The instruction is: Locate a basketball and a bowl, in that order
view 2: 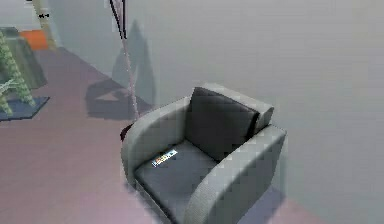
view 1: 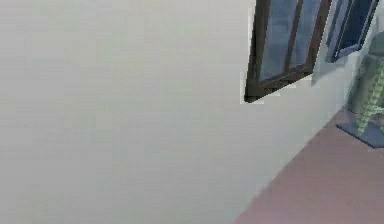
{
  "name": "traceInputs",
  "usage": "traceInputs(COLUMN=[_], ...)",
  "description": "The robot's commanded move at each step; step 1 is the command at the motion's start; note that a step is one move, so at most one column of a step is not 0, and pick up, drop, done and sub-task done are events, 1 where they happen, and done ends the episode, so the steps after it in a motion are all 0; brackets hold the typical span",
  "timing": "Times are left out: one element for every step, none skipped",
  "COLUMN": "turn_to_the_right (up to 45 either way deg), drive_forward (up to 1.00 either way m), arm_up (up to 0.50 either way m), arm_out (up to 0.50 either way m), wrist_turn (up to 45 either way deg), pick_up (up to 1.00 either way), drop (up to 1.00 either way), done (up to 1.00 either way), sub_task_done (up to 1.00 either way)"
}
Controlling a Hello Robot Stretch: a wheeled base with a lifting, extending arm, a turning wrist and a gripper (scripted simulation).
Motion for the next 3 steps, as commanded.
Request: traceInputs(turn_to_the_right=[45.0, 9.0, 0.0], drive_forward=[0.0, 0.0, 1.0], arm_up=[0.0, 0.0, 0.0], arm_out=[0.0, 0.0, 0.0], wrist_turn=[0.0, 0.0, 0.0], pick_up=[0.0, 0.0, 0.0], drop=[0.0, 0.0, 0.0], done=[0.0, 0.0, 0.0], sub_task_done=[0.0, 0.0, 0.0])
